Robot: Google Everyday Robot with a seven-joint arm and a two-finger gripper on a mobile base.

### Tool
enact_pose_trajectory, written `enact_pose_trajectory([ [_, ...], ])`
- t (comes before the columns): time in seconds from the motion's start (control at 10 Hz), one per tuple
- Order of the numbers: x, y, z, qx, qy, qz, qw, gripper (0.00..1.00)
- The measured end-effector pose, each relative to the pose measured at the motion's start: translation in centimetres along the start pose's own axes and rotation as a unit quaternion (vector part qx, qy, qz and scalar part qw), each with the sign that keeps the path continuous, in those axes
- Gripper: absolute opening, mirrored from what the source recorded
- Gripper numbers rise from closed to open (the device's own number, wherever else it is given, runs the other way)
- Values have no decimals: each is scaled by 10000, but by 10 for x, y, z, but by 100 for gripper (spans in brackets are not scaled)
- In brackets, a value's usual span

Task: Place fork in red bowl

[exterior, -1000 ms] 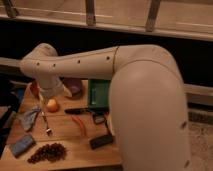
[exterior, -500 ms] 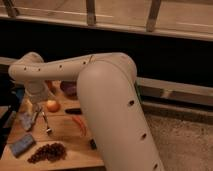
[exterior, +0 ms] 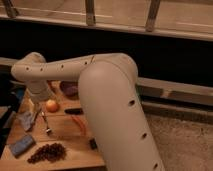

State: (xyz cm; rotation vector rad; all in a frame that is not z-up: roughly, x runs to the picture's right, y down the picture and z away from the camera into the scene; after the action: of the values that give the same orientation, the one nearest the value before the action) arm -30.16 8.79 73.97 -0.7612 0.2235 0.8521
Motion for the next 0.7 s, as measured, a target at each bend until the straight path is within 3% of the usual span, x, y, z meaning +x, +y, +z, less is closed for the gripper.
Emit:
enact_pose_trajectory([
  [0.4,-32,37,44,-415,162,-321,9985,80],
  [0.7,-32,39,63,-384,398,-244,9982,80],
])
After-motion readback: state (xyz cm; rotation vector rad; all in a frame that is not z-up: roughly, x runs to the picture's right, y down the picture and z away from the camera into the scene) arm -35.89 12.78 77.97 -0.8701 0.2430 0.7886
